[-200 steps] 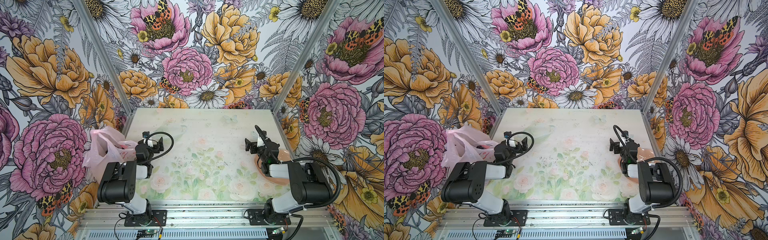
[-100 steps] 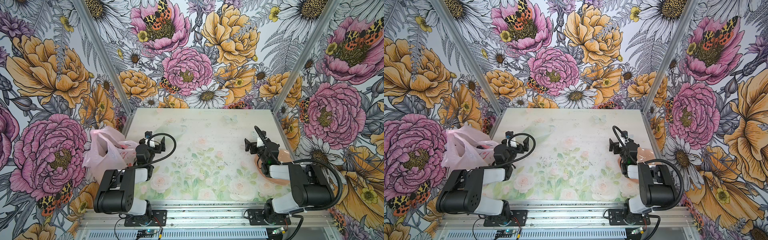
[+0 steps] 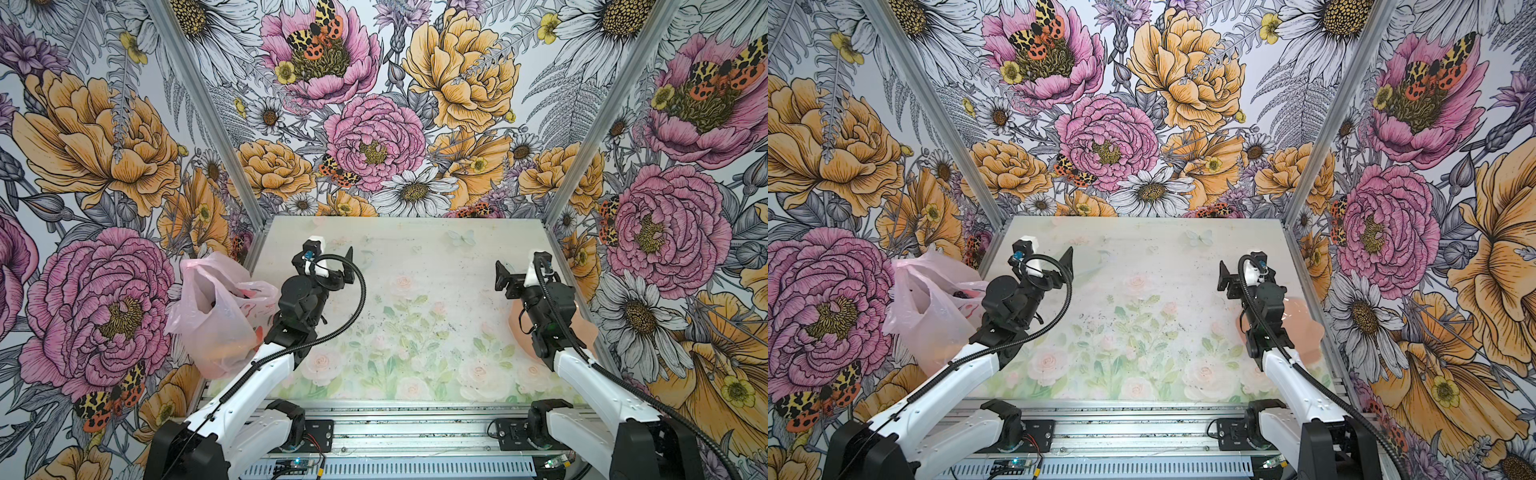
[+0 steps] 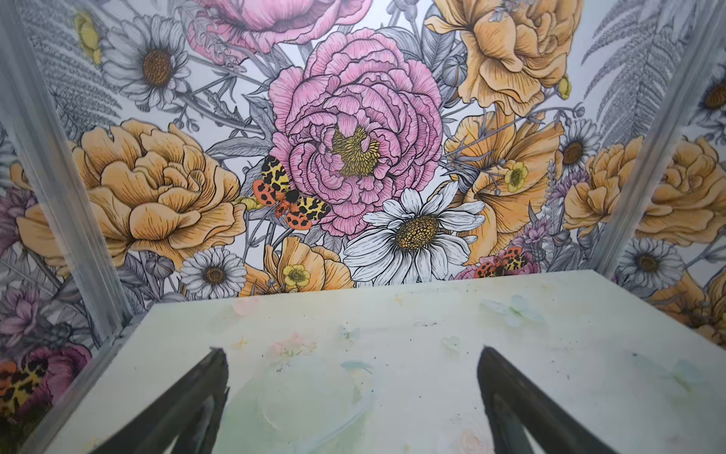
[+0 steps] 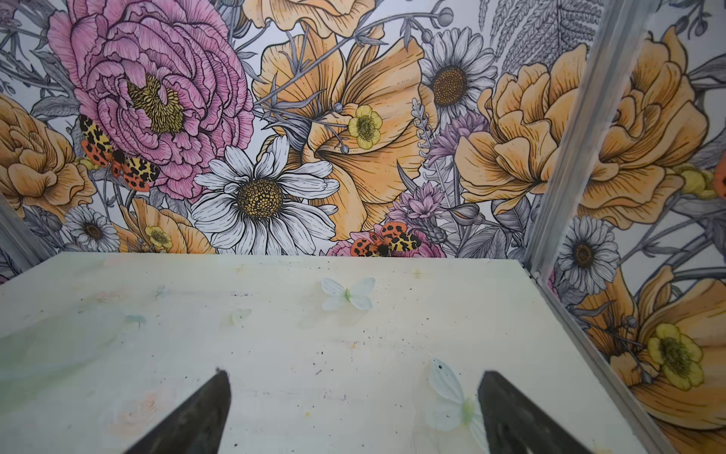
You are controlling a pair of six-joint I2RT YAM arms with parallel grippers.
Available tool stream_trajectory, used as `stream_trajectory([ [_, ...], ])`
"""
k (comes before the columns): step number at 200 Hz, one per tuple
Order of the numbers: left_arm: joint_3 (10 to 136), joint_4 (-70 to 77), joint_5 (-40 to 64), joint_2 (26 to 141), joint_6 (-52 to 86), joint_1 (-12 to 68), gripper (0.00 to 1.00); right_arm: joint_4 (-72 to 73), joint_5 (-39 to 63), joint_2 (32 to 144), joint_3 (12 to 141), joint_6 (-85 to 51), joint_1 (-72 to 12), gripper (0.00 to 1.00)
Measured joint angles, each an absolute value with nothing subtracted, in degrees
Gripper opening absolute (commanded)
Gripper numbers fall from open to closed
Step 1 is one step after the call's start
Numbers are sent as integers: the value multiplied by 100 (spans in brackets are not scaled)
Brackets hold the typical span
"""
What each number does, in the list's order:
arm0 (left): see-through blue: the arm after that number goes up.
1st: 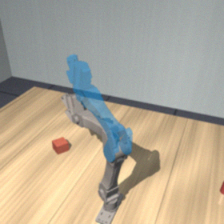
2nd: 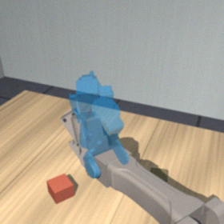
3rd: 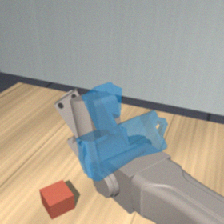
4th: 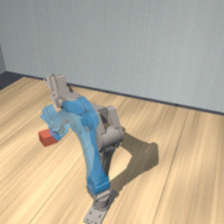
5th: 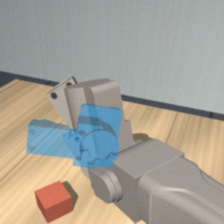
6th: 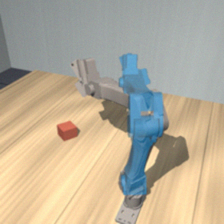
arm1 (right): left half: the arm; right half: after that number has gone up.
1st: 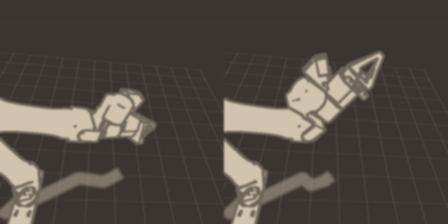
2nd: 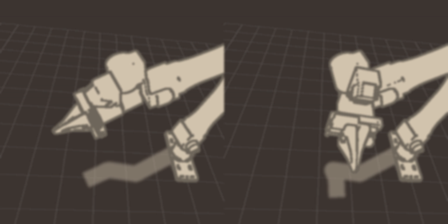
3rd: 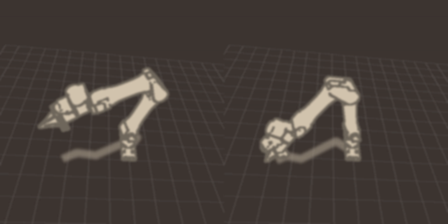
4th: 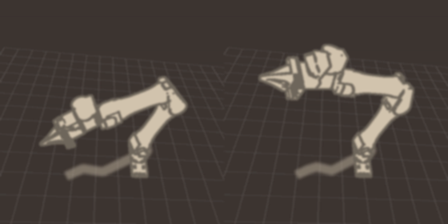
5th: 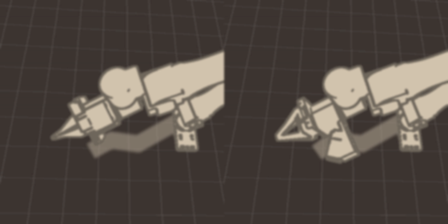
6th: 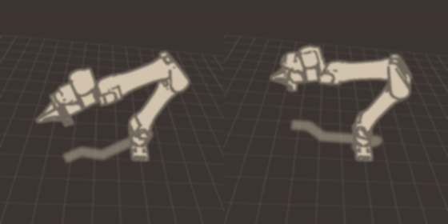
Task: Take fruits out of the plastic bag
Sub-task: Move the plastic bag to the middle-left of the table.
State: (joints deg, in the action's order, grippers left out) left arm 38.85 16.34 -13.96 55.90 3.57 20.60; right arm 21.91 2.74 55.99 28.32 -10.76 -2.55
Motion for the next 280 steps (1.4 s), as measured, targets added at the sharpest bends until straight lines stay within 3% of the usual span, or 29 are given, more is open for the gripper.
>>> stream_trajectory([
  [28, 4552, 148, -1498, 5227, 1625, 1789, 99, 1441, 652, 5144, 3129, -1962, 58, 100],
  [67, 4125, -585, -661, 4381, 2729, 1087, 99, 867, 1225, 4834, 3122, -2714, 454, 99],
  [94, 4451, -1380, -714, 4543, 2770, 1549, 99, 460, 1531, 4919, 3124, -2792, 454, 99],
  [129, 5494, -2757, -2318, 5190, 2665, 3063, 99, 5, 1712, 5037, 3197, -2753, 331, 97],
  [168, 6595, -4377, -4884, 5918, 3258, 3795, 99, -152, 1717, 5068, 3343, -2604, -102, 97],
  [211, 6779, -5347, -6366, 6031, 4213, 3363, 99, -204, 1653, 5347, 3363, -2473, -228, 97],
  [280, 7116, -5599, -7146, 5898, 4810, 2206, 99, -255, 1662, 5638, 3363, -2480, -283, 96],
])
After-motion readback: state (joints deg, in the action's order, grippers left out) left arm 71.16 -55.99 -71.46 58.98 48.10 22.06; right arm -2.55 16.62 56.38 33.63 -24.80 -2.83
